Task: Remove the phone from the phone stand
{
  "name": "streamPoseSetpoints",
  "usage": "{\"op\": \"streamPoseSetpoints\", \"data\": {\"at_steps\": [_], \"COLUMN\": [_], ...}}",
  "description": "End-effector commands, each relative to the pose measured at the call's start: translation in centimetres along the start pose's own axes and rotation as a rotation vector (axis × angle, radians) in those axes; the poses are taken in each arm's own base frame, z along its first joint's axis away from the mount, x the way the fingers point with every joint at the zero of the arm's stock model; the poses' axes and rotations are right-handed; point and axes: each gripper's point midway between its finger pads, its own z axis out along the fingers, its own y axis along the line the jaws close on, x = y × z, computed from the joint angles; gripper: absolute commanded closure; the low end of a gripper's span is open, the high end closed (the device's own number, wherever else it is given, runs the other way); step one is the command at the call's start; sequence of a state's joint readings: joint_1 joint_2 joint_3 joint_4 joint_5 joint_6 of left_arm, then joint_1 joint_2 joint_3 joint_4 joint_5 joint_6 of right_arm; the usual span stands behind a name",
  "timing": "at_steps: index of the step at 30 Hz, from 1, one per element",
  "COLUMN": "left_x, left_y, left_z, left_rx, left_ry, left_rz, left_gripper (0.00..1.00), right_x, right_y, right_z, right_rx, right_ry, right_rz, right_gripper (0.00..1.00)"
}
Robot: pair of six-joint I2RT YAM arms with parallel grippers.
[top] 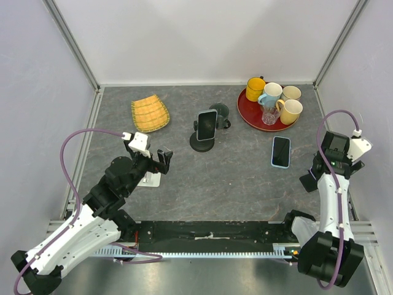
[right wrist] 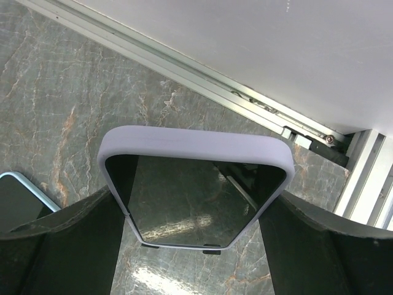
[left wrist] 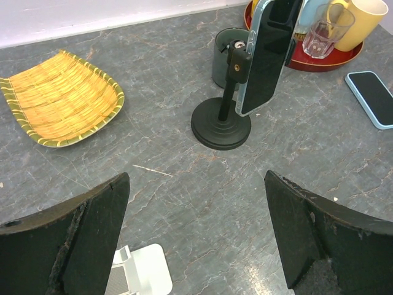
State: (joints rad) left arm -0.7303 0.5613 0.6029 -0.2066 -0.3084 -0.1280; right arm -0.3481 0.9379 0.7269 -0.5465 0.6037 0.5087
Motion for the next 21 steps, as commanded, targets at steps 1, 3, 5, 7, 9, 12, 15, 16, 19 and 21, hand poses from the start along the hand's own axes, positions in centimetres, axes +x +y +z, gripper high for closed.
{"op": "streamPoseSetpoints", "data": {"at_steps": [1, 3, 5, 7, 9, 12, 15, 16, 19, 21], "left_x": [-1.1, -1.0, -1.0, -0.9, -0.9, -0.7, -0.6, -0.6, -0.5, -0.4], "left_y": [-0.4, -0.3, -0.4, -0.4, -0.4, -0.5, -0.5, -0.5, -0.5, -0.4], "left_z": [0.2, 0.3, 0.3, 0.3, 0.4, 0.4, 0.5, 0.6, 0.6, 0.6], "left_rx": [0.018, 0.018, 0.018, 0.017, 0.017, 0.019, 0.022, 0.020, 0.020, 0.017], "left_ry": [-0.040, -0.036, -0.034, -0.033, -0.030, -0.024, -0.019, -0.018, -0.015, -0.012], "left_rz": [0.025, 0.026, 0.025, 0.026, 0.027, 0.027, 0.029, 0.029, 0.031, 0.034], "left_gripper": [0.03, 0.03, 0.03, 0.03, 0.03, 0.03, 0.03, 0.03, 0.03, 0.03], "right_x": [-3.8, -4.5, -5.0, -5.9, -6.9, -8.3, -9.3, -9.5, -9.7, -9.9], "right_y": [0.8, 1.0, 1.3, 1.5, 1.7, 2.1, 3.3, 3.8, 5.3, 6.5], "right_z": [-1.7, -2.3, -2.9, -3.4, -4.1, -5.1, -6.2, -6.5, -7.4, -8.3], "right_rx": [-0.046, -0.062, -0.084, -0.102, -0.119, -0.150, -0.230, -0.257, -0.333, -0.391], "right_ry": [-0.106, -0.121, -0.134, -0.149, -0.165, -0.186, -0.193, -0.189, -0.164, -0.157], "right_rz": [0.052, 0.054, 0.055, 0.054, 0.057, 0.050, 0.022, 0.010, -0.037, -0.066], "right_gripper": [0.53, 0.58, 0.59, 0.61, 0.63, 0.65, 0.66, 0.67, 0.68, 0.68]}}
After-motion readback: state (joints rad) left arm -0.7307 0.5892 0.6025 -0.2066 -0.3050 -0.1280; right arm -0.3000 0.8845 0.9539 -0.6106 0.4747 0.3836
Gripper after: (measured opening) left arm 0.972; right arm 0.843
